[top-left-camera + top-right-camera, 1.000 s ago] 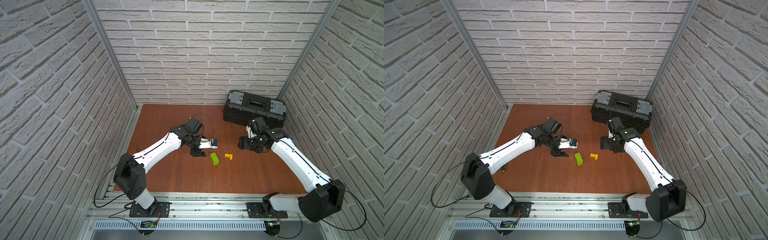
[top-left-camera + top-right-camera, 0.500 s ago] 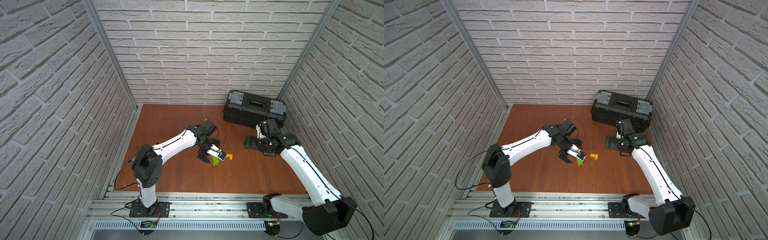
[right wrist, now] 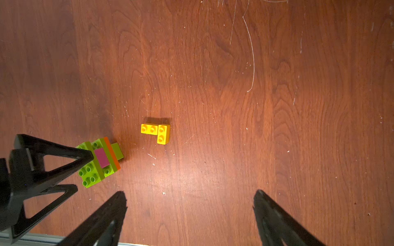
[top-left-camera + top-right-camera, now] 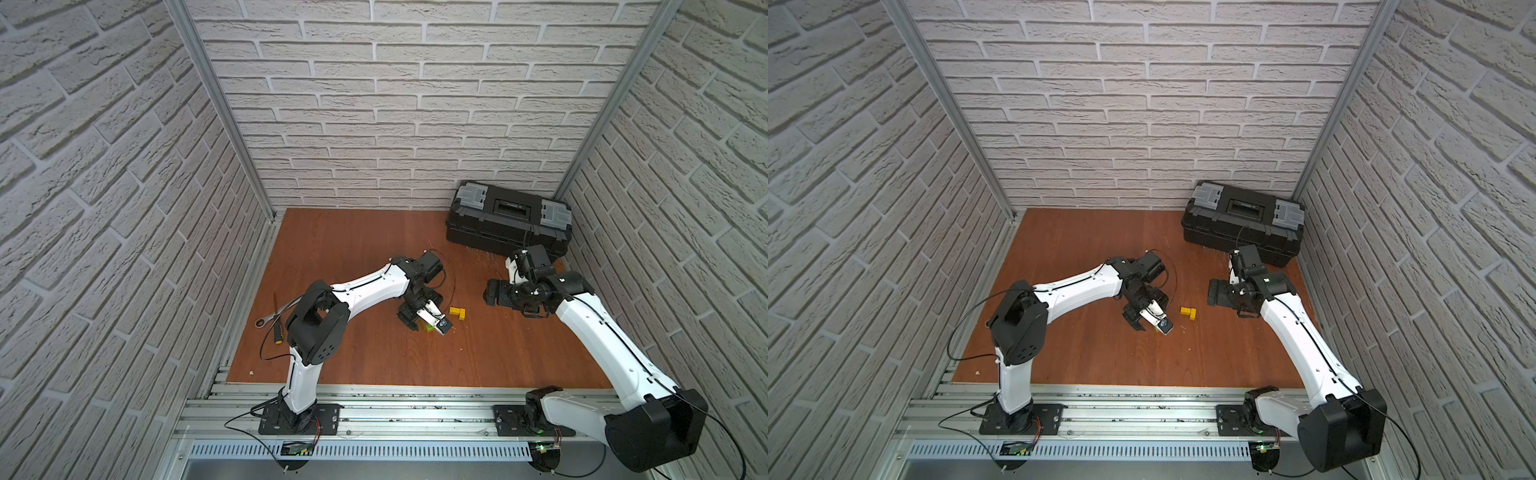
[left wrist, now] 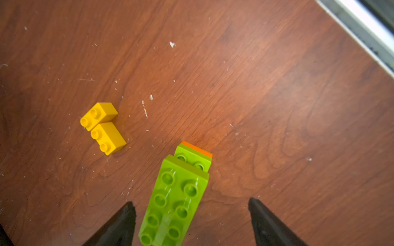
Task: Assemble a carrot with lego
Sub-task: Adjust the lego brick at the center of the board.
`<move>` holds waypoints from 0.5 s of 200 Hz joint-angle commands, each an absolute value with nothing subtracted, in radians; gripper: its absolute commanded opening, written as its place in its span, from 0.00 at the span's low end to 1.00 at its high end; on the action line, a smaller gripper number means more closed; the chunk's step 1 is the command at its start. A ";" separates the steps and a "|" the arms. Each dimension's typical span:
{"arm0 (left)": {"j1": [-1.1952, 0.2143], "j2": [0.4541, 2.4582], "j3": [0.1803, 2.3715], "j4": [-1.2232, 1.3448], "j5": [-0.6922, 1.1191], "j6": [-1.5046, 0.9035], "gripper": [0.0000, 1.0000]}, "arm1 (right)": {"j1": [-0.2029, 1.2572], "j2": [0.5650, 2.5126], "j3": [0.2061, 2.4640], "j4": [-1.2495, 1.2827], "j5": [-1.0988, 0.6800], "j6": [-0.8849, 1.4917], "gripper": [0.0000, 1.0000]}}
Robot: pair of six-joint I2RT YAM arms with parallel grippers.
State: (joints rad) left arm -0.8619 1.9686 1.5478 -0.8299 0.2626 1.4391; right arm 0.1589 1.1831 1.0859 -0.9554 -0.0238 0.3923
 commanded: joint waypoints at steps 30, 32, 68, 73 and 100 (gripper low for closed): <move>-0.871 2.028 1.545 -0.764 0.230 1.442 0.77 | 0.155 1.175 1.072 -0.931 -0.050 0.375 0.93; -0.872 2.029 1.545 -0.764 0.231 1.441 0.76 | 0.155 1.176 1.071 -0.932 -0.051 0.374 0.93; -0.880 2.039 1.550 -0.765 0.238 1.396 0.59 | 0.155 1.185 1.063 -0.924 -0.064 0.373 0.93; -0.882 2.039 1.549 -0.763 0.239 1.385 0.57 | 0.155 1.188 1.065 -0.923 -0.068 0.373 0.93; -0.891 2.030 1.536 -0.769 0.225 1.340 0.49 | 0.155 1.210 1.074 -0.927 -0.091 0.371 0.92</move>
State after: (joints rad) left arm -0.8783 2.0304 1.5467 -0.7620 0.2245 1.3918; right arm 0.1589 1.1934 1.0737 -0.9512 -0.0616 0.3843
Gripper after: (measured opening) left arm 0.511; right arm 0.927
